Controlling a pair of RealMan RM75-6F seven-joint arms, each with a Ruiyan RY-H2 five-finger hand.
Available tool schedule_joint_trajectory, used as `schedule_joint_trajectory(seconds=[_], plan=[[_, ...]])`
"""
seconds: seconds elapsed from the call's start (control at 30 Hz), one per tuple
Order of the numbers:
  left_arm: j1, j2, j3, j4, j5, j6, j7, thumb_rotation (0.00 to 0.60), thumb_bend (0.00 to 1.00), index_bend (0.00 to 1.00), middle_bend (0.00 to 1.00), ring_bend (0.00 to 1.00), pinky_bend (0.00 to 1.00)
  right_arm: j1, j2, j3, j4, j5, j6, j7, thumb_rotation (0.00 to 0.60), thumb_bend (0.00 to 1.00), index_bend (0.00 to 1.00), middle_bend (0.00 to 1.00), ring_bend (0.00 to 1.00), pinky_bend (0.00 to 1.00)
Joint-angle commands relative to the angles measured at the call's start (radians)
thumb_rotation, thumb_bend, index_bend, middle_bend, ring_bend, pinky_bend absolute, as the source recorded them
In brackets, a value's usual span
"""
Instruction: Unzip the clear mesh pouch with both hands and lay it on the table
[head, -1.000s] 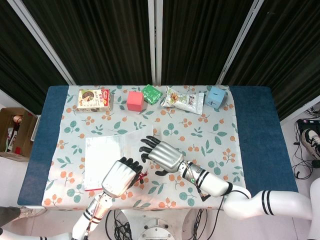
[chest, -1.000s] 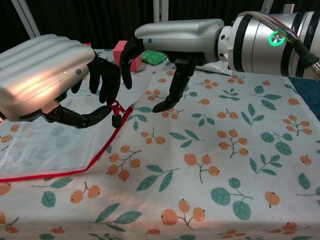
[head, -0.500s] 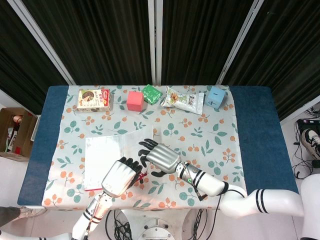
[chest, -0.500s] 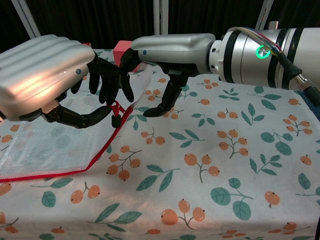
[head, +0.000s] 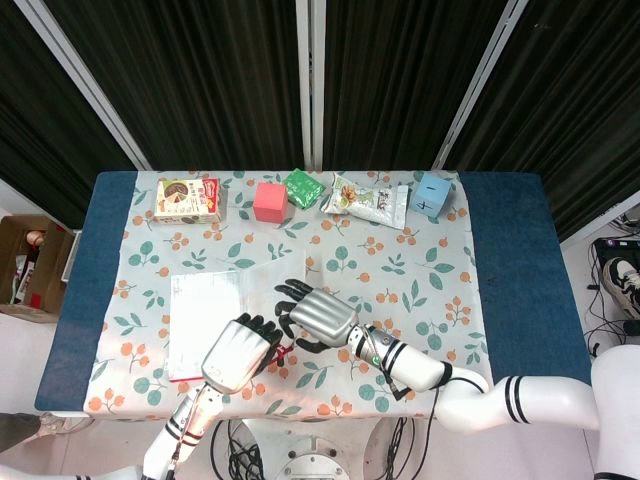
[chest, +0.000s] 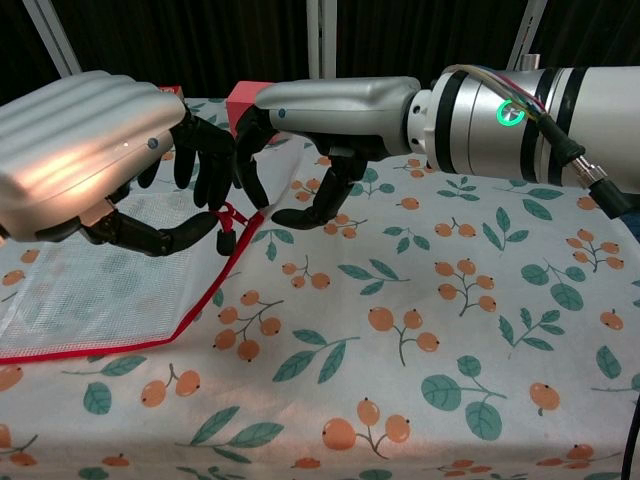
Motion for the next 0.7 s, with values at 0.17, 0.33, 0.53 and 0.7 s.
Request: schedule_joint_trajectory(seconds=[0.17, 0.33, 0.53, 0.7], plan=[[0.005, 0.003, -0.008, 0.001, -0.001, 0.001, -0.012, 0.600, 0.42, 0.64, 0.55, 0.52, 0.60, -0.009, -0.038, 0.002, 0.014, -0.007, 0.052, 0.000, 0.600, 0.40, 0.70, 0.34, 0.11, 0.13], [0.011, 0.013, -0.023, -0.002, -0.002, 0.013, -0.034, 0.600, 0.42, 0.64, 0.55, 0.52, 0.60, -0.021, -0.054, 0.016, 0.016, 0.000, 0.092, 0.018, 0.600, 0.51, 0.81, 0.40, 0.16, 0.16], [0.019, 0.028, -0.070, -0.018, -0.004, 0.055, -0.078, 0.600, 0.42, 0.64, 0.55, 0.52, 0.60, -0.023, -0.020, 0.066, -0.032, 0.067, 0.107, 0.031, 0.600, 0.58, 0.87, 0.42, 0.18, 0.17], [0.021, 0.031, -0.101, -0.021, -0.006, 0.080, -0.104, 0.600, 0.42, 0.64, 0.55, 0.52, 0.60, -0.015, 0.022, 0.106, -0.096, 0.159, 0.123, -0.006, 0.600, 0.60, 0.88, 0.41, 0.18, 0.17]])
